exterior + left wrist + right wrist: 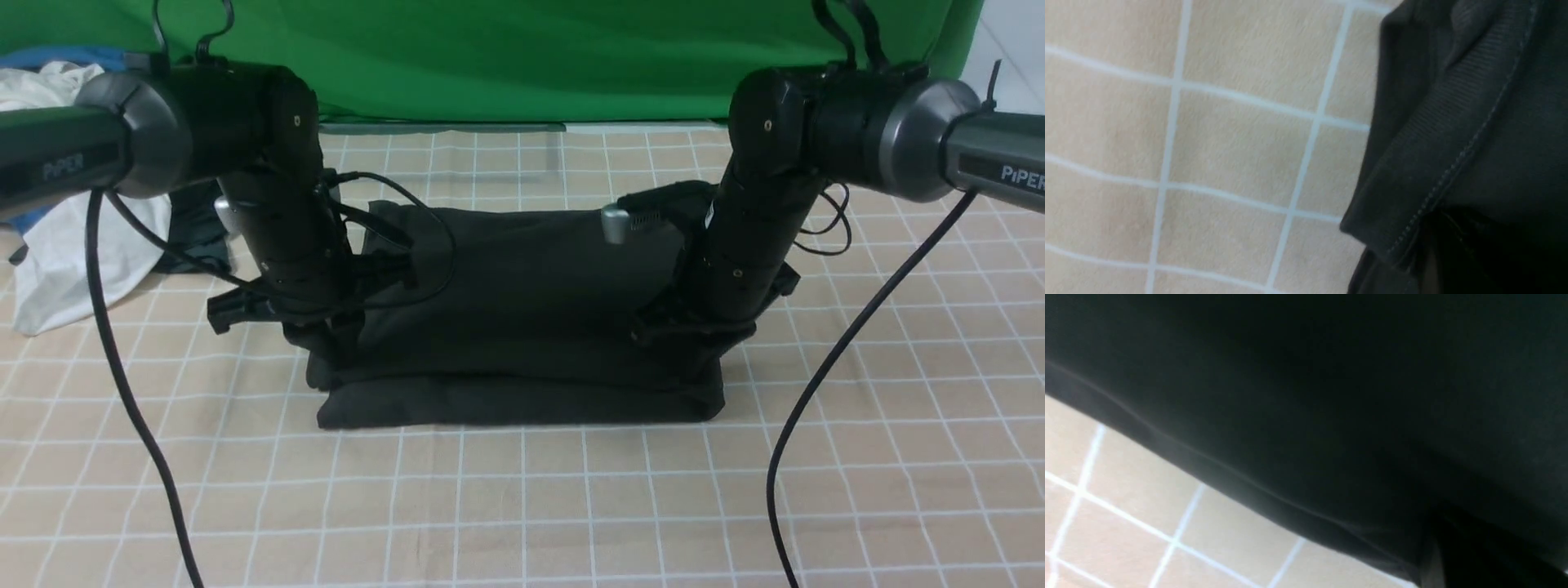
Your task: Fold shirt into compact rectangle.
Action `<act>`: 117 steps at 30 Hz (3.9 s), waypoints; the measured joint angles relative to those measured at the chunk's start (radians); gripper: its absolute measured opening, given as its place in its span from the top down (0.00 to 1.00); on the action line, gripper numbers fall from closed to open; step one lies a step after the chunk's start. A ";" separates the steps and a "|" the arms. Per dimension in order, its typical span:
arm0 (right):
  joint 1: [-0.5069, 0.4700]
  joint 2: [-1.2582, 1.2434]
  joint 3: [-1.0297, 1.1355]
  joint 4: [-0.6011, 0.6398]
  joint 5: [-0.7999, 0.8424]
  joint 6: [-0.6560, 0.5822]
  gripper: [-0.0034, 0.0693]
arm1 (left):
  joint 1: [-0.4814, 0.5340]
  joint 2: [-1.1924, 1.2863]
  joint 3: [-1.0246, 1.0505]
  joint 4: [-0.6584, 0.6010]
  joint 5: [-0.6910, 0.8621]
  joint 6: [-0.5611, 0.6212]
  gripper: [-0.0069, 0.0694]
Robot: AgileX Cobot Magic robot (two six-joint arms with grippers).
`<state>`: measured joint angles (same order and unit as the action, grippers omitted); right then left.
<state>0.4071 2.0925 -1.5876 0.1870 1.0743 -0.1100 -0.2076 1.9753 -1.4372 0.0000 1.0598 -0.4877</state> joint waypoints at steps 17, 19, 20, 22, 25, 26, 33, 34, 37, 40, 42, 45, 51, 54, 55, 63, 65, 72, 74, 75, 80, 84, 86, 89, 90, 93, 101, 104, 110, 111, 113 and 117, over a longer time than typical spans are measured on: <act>-0.072 -0.399 0.025 -0.110 0.061 0.003 0.90 | 0.000 -0.464 0.000 0.048 0.030 0.023 0.85; -0.079 -0.495 0.025 -0.116 0.051 0.003 0.90 | 0.000 -0.570 0.000 0.048 0.030 0.025 0.85; -0.081 -0.606 0.025 -0.119 0.024 0.003 0.90 | 0.000 -0.673 0.000 0.048 0.030 0.025 0.85; -0.081 -0.716 0.032 -0.119 -0.018 0.003 0.90 | 0.000 -0.770 0.007 0.048 0.027 0.025 0.85; -0.081 -0.913 0.090 -0.117 -0.140 0.002 0.90 | 0.000 -0.965 0.057 0.048 0.019 0.025 0.85; -0.081 -0.938 0.102 -0.117 -0.160 0.002 0.90 | 0.000 -0.977 0.067 0.048 0.017 0.025 0.85; -0.081 -1.332 0.443 -0.119 -0.592 -0.057 0.90 | 0.000 -1.410 0.330 0.048 -0.028 0.018 0.85; -0.081 -1.384 0.507 -0.119 -0.668 -0.075 0.90 | 0.000 -1.463 0.377 0.048 -0.035 0.018 0.85; -0.081 -1.554 0.705 -0.119 -0.879 -0.125 0.90 | 0.000 -1.609 0.529 0.049 -0.057 0.006 0.85; -0.081 -1.687 0.846 -0.119 -0.999 -0.136 0.90 | 0.000 -1.703 0.649 0.050 -0.084 -0.002 0.85; -0.081 -1.780 0.938 -0.119 -1.080 -0.137 0.90 | 0.000 -1.754 0.732 0.052 -0.123 -0.002 0.85; -0.081 -1.888 1.027 -0.119 -1.168 -0.138 0.90 | 0.000 -1.792 0.827 0.052 -0.187 -0.002 0.85; -0.081 -2.000 1.059 -0.119 -1.209 -0.138 0.88 | 0.000 -1.798 0.911 0.028 -0.372 -0.002 0.85; -0.081 -2.011 1.059 -0.119 -1.210 -0.138 0.82 | 0.000 -1.798 0.915 0.008 -0.434 0.012 0.85; -0.081 -2.011 1.059 -0.119 -1.210 -0.138 0.80 | 0.000 -1.798 0.915 0.000 -0.436 0.026 0.85; -0.081 -2.011 1.060 -0.119 -1.204 -0.138 0.72 | 0.000 -1.798 0.916 0.000 -0.423 0.056 0.85; -0.081 -2.011 1.060 -0.119 -1.204 -0.138 0.71 | 0.000 -1.798 0.916 0.000 -0.423 0.056 0.85; -0.081 -2.011 1.060 -0.119 -1.204 -0.138 0.68 | 0.000 -1.798 0.916 0.000 -0.423 0.056 0.85; -0.081 -2.011 1.060 -0.119 -1.204 -0.138 0.68 | 0.000 -1.798 0.916 0.000 -0.423 0.056 0.85; -0.081 -2.011 1.060 -0.119 -1.204 -0.138 0.67 | 0.000 -1.798 0.916 0.000 -0.423 0.056 0.85; -0.081 -2.011 1.060 -0.119 -1.204 -0.138 0.65 | 0.005 -1.811 0.935 0.024 -0.474 0.066 0.85; -0.081 -2.011 1.060 -0.119 -1.203 -0.138 0.63 | 0.072 -1.882 1.061 -0.010 -0.693 0.111 0.85; -0.081 -2.011 1.060 -0.119 -1.203 -0.138 0.63 | 0.125 -1.923 1.154 -0.024 -0.808 0.130 0.85; -0.081 -2.011 1.060 -0.119 -1.203 -0.138 0.63 | 0.197 -1.969 1.323 -0.033 -0.939 0.134 0.85; -0.081 -2.011 1.060 -0.119 -1.203 -0.138 0.63 | 0.214 -1.972 1.371 -0.033 -0.962 0.134 0.85; -0.081 -2.011 1.060 -0.119 -1.203 -0.139 0.63 | 0.225 -1.972 1.437 -0.007 -0.927 0.134 0.85; -0.081 -2.011 1.063 -0.119 -1.201 -0.138 0.63 | 0.225 -1.976 1.446 0.019 -0.836 0.133 0.85; -0.081 -2.011 1.065 -0.119 -1.199 -0.138 0.63 | 0.225 -1.976 1.446 0.019 -0.837 0.133 0.85; -0.081 -2.011 1.065 -0.119 -1.199 -0.138 0.63 | 0.225 -1.977 1.446 0.019 -0.839 0.133 0.85; -0.081 -2.011 1.065 -0.119 -1.199 -0.138 0.63 | 0.225 -1.977 1.446 0.019 -0.839 0.133 0.85; -0.081 -2.011 1.065 -0.119 -1.199 -0.138 0.63 | 0.225 -1.977 1.446 0.019 -0.839 0.133 0.85; -0.081 -2.011 1.065 -0.119 -1.199 -0.138 0.63 | 0.225 -1.977 1.446 0.019 -0.839 0.133 0.85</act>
<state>0.3259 0.0817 -0.5230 0.0681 -0.1248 -0.2483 0.0177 -0.0014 0.0083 0.0193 0.2211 -0.3544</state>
